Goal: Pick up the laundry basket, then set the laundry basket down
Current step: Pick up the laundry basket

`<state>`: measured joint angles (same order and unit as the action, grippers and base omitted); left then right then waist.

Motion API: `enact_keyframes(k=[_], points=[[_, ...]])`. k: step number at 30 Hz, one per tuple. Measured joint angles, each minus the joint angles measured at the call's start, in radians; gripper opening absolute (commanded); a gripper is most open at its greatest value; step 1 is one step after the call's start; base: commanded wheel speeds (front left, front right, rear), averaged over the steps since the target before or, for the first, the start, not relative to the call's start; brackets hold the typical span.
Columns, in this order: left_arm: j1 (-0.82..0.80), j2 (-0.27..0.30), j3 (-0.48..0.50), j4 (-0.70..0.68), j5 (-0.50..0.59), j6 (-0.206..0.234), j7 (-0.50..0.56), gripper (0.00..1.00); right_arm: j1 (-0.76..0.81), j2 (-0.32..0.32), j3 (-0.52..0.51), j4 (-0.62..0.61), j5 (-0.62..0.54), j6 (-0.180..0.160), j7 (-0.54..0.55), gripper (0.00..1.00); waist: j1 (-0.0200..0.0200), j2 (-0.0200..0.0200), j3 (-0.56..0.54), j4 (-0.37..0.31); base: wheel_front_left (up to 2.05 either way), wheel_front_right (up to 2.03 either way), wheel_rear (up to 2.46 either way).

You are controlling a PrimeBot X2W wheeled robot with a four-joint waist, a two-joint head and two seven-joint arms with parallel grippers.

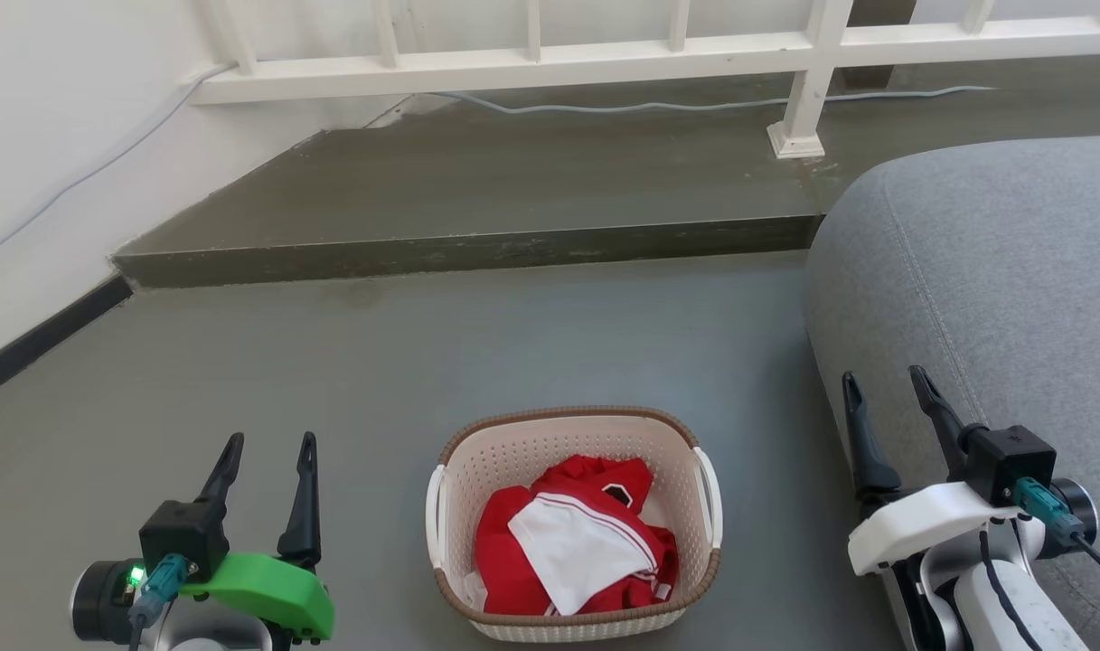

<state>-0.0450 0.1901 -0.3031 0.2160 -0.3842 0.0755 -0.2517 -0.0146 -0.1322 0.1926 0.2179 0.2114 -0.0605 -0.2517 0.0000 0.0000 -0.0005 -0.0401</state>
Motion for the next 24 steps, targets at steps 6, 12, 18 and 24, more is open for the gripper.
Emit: enact_keyframes(k=[6,12,18,24], points=[[-0.002,-0.002,-0.004,-0.008,0.001,0.0,0.0,1.0,0.003,0.001,-0.006,-0.001,0.0,0.001,0.0,1.0,0.0,0.0,0.024,0.003,0.0,0.0,0.0],[-0.034,-0.004,-0.012,-0.037,0.033,0.0,0.0,1.0,-0.002,0.001,-0.006,-0.007,-0.016,0.007,0.0,1.0,0.0,0.0,0.071,0.007,0.0,0.0,0.0],[-0.071,-0.011,-0.017,-0.046,0.036,-0.001,0.0,1.0,-0.041,0.001,-0.011,-0.02,-0.021,0.008,0.0,1.0,0.0,0.0,0.137,0.013,0.0,0.0,0.0],[-0.121,-0.016,-0.022,-0.044,0.036,-0.014,0.0,1.0,-0.072,0.002,-0.015,-0.021,-0.028,0.008,0.0,1.0,0.0,0.0,0.215,0.02,0.0,0.0,0.0]])
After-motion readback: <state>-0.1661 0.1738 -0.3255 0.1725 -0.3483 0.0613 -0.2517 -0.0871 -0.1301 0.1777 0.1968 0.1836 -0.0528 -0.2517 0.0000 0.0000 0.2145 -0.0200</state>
